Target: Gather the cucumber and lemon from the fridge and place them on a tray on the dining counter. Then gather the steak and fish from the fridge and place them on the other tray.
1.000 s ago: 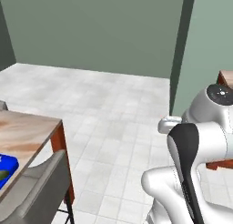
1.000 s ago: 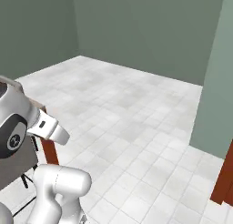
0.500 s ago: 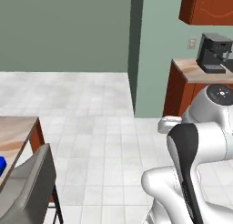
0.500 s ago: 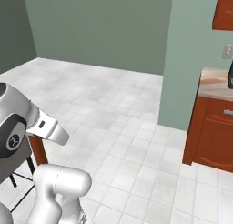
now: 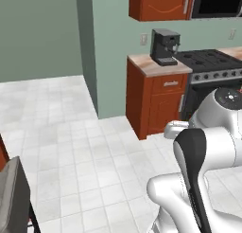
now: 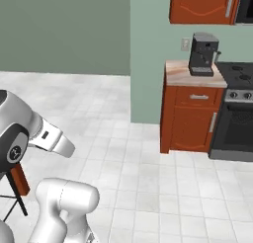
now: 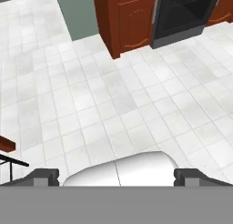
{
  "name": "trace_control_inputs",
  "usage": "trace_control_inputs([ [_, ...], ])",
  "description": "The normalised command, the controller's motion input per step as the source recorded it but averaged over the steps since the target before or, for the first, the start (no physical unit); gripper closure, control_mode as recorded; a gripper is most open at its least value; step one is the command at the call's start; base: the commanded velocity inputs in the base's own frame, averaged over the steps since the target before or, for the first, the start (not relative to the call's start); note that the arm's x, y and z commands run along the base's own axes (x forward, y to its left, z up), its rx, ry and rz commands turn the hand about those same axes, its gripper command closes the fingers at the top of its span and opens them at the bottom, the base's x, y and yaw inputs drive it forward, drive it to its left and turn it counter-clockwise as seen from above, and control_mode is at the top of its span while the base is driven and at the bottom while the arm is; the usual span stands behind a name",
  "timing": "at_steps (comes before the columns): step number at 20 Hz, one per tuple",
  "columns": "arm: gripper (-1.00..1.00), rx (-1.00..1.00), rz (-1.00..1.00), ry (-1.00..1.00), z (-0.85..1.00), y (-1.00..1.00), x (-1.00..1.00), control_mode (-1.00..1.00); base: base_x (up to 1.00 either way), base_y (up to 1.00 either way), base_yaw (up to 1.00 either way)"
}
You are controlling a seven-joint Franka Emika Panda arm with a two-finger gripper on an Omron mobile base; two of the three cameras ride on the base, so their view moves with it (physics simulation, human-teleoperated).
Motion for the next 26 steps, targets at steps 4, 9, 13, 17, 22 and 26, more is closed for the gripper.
trace_control_inputs([
  [4,-1.0,0.0,0.0,0.0,0.0,0.0,0.0,1.0,-0.49,0.13,-0.49],
  [9,-1.0,0.0,0.0,0.0,0.0,0.0,0.0,1.0,-0.46,0.11,-0.49],
  [13,-1.0,0.0,0.0,0.0,0.0,0.0,0.0,1.0,-0.43,0.01,-0.49],
  [17,-1.0,0.0,0.0,0.0,0.0,0.0,0.0,1.0,-0.4,0.0,-0.48],
  [22,-1.0,0.0,0.0,0.0,0.0,0.0,0.0,1.0,-0.38,-0.04,-0.48],
  [26,-1.0,0.0,0.0,0.0,0.0,0.0,0.0,1.0,-0.32,-0.09,-0.47],
])
